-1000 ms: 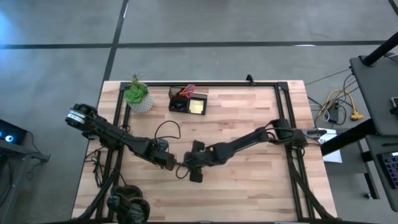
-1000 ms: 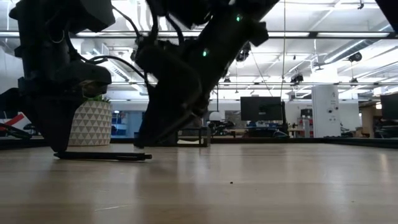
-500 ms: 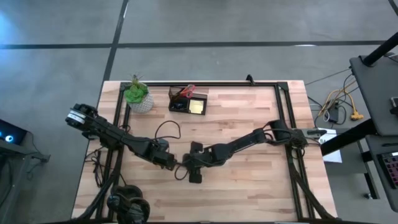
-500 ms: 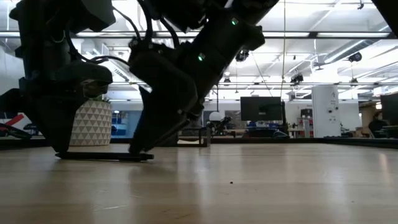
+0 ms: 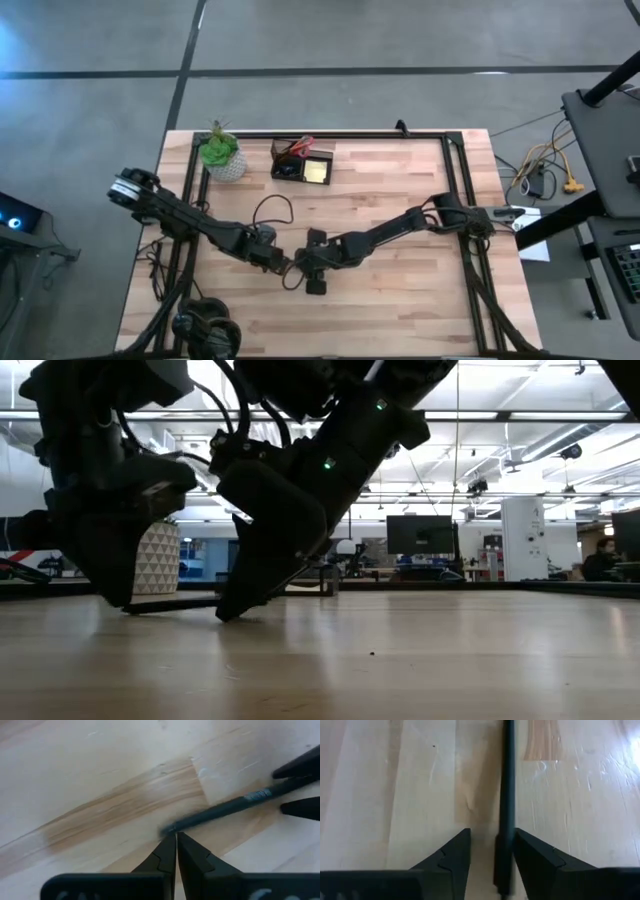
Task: Pick and place office supplies into organizer
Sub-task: Put the pen into the top left section of the black desk organizer
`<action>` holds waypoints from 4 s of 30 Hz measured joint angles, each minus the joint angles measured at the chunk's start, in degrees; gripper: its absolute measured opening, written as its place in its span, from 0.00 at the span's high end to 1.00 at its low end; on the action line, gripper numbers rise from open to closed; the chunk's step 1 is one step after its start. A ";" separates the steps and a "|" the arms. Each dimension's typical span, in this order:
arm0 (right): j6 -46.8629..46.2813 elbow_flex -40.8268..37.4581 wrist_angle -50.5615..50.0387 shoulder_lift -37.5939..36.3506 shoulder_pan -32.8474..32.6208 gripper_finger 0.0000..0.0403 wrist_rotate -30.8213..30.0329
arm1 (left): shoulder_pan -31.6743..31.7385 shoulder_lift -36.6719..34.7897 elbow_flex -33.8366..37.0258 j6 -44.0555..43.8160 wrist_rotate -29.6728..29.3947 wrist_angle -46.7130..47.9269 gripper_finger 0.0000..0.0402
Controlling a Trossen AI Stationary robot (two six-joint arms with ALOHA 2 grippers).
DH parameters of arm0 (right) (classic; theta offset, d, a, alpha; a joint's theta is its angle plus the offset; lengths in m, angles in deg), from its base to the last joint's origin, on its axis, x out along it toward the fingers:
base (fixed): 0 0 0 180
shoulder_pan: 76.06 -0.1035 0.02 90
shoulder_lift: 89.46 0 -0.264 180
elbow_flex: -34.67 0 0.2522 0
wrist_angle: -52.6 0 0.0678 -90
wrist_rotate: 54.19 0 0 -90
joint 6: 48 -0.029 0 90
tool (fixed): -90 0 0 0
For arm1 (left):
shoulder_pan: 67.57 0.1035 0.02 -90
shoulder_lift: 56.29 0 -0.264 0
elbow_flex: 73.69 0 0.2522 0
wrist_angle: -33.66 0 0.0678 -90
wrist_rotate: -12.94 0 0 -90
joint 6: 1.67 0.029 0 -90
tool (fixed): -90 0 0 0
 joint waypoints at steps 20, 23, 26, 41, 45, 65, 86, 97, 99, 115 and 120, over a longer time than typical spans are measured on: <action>0.70 -0.15 -1.28 -0.10 0.33 0.93 -0.58 | -0.09 -0.68 -0.17 0.17 0.48 0.02 1.00; 0.91 -0.28 -1.77 -0.87 0.33 0.93 -0.72 | -0.15 -2.95 -0.85 0.42 -2.79 -0.27 1.00; 0.92 -0.39 -4.06 -1.89 0.37 0.93 -1.97 | -0.24 -6.41 -1.04 0.44 -5.93 0.21 1.00; 24.24 -0.35 -22.13 -12.24 1.96 0.93 -21.85 | -0.44 -22.31 -1.32 -2.11 -15.39 18.45 1.00; 35.08 -0.24 -23.23 -15.73 3.50 0.93 -28.50 | -0.46 -23.56 -0.91 -5.34 -16.06 19.37 1.00; 79.60 10.89 -23.09 -17.32 20.66 0.93 -44.09 | -0.81 -23.02 -0.91 -5.83 -17.12 7.90 1.00; 88.64 36.47 -29.21 -0.30 28.05 0.93 -40.03 | -9.45 -27.62 -1.06 -2.25 -24.29 -5.64 1.00; 90.33 40.87 -35.40 4.08 28.63 0.93 -38.43 | -16.59 -34.36 -1.20 6.88 -36.28 -11.60 1.00; 90.43 40.14 -35.27 4.08 28.51 0.93 -38.39 | -16.61 -35.50 -1.13 8.44 -37.01 -11.61 1.00; 94.13 38.46 -30.60 7.33 26.02 0.93 -38.23 | -16.70 -33.76 -0.92 14.14 -38.49 -13.66 1.00; 94.58 38.45 -26.57 8.76 25.49 0.92 -37.94 | -17.49 -32.27 -0.89 14.11 -38.31 -14.87 1.00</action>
